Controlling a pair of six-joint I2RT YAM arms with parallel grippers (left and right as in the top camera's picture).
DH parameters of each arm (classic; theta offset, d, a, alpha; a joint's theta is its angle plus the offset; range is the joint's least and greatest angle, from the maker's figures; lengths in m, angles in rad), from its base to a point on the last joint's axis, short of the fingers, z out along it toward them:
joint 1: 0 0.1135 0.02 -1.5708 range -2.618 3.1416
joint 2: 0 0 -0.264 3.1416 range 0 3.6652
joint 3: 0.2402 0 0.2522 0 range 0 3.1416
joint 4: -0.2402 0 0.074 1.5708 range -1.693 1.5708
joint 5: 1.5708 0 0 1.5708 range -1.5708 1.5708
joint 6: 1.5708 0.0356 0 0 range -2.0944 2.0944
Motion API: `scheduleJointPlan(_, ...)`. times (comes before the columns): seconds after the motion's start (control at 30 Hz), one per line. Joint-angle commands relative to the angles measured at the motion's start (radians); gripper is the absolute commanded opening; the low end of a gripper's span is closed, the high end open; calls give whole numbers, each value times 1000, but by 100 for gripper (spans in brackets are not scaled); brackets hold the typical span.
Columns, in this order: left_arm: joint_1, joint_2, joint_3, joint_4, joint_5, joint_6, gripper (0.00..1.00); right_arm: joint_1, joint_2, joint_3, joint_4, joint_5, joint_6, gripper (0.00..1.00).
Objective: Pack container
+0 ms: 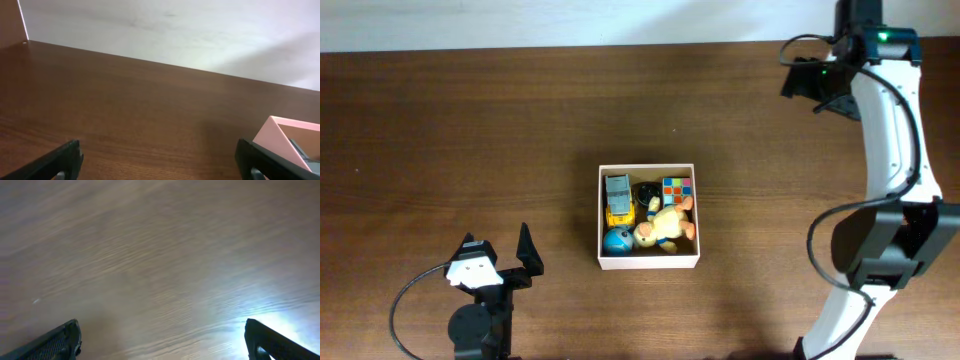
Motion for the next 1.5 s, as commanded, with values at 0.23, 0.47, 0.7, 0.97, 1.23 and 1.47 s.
scheduleJointPlan(0.23,6,-10,-6,-1,14,-5,99,238,-299,-12,90,-28,-418,99)
scheduleJointPlan(0.47,6,-10,-6,-1,14,-5,99,229,-576,-351,307,-93,-417,99)
scheduleJointPlan(0.7,6,-10,-6,-1,14,-5,99,215,-936,-926,696,-153,-418,99)
scheduleJointPlan(0.97,6,-10,-6,-1,14,-5,99,98,-1285,-1405,944,-345,-418,99)
scheduleJointPlan(1.23,6,-10,-6,-1,14,-5,99,98,-1621,-1775,1110,-319,-418,99)
scheduleJointPlan(1.47,6,-10,-6,-1,14,-5,99,159,-1818,-1949,1152,-210,-418,99)
